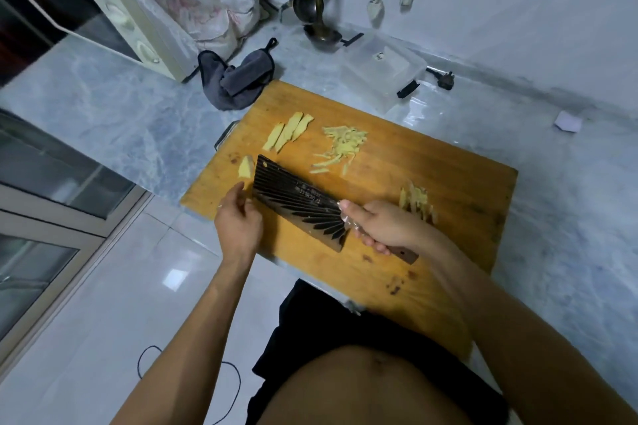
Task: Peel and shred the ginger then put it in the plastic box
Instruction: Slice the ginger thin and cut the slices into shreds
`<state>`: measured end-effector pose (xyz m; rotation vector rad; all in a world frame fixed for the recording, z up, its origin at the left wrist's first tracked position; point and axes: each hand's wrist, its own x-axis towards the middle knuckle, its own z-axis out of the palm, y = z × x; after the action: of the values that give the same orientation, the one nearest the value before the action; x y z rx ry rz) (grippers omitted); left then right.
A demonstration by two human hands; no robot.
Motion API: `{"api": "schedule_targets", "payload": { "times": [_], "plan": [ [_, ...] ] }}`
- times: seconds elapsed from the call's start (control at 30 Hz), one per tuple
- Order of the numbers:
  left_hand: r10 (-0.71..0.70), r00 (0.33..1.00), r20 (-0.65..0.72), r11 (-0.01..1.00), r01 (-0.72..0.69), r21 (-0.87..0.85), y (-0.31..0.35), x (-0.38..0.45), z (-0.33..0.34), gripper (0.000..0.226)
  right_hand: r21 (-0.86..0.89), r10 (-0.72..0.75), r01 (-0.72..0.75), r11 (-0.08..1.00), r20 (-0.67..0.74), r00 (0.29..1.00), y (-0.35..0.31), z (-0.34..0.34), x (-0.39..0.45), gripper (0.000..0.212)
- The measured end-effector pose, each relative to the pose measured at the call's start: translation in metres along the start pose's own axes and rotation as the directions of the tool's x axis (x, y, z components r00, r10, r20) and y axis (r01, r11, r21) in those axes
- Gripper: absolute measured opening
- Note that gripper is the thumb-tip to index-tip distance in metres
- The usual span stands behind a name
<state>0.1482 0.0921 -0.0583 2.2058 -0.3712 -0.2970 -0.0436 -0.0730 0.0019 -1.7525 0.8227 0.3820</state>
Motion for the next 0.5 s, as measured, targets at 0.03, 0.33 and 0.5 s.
{"api": "schedule_targets", "payload": {
  "times": [0.03,0.33,0.5],
  "plan": [
    [0.003,1.000,0.020,1.000,-0.003,0.004,0.001,0.001,0.001,0.044,-0.031,-0.007,0.007,1.000,-0.022,1.000,0.003,-0.008,0.000,0.064],
    [0.059,0.994,0.095,0.998,-0.058,-0.011,0.016,0.005,0.014,0.033,-0.081,-0.054,0.039,0.996,-0.191,0.980,0.021,-0.069,-0.002,0.063],
    [0.088,0.995,0.054,0.995,-0.085,-0.060,0.029,0.006,0.020,0.032,-0.115,-0.092,0.086,0.990,-0.049,0.995,0.017,-0.060,-0.006,0.061]
  ]
}}
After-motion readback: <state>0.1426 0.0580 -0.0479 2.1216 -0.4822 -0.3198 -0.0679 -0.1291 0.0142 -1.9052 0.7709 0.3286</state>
